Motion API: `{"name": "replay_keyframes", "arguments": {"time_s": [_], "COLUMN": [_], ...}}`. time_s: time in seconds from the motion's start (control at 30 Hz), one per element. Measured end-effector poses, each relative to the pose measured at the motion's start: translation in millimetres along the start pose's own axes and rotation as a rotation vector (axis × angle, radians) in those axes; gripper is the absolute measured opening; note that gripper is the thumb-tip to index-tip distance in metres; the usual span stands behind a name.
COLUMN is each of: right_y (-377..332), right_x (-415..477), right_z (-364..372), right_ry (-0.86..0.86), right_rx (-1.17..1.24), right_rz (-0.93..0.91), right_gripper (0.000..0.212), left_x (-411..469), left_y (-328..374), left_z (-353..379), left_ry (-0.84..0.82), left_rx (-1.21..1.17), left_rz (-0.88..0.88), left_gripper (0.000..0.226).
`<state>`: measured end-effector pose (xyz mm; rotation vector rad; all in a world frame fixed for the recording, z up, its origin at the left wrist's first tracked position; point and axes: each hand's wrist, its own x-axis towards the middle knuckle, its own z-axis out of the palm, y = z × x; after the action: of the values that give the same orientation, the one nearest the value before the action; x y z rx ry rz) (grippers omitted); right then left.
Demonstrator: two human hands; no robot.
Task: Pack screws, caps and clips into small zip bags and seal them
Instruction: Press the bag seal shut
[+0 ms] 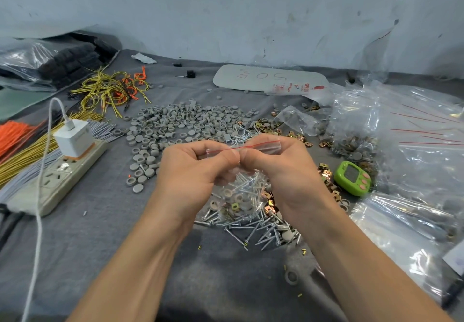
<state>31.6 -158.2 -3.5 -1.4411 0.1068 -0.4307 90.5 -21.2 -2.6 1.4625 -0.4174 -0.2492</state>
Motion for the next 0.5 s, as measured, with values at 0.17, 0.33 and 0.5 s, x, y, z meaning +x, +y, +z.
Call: {"name": "replay_keyframes", "arguments": {"time_s": [0.17,0.33,0.5], "right_y": [0.1,-2.4,-3.3], "right_x": [1.5,1.4,1.1], "right_z": [-7.2,-12.6,-9.2], "right_ry": [0.026,0.099,0.161], "right_rx": [-0.004,0.126,0.123], "right_rz": [0.086,0.156,0.144], "right_gripper": [0.014,0.021,0.022], "left_x": [2.7,4.4,3.8], "left_y": [-1.8,-2.0,-2.2], "left_z": [-0.7,-5.1,-0.8], "left_ry": [0.059,0.08,0.134], "left_rx": [0.004,-0.027,-0.027], "left_rz": [-0.005,-0.069,-0.068], "left_gripper": [0.022,0.014,0.016]}}
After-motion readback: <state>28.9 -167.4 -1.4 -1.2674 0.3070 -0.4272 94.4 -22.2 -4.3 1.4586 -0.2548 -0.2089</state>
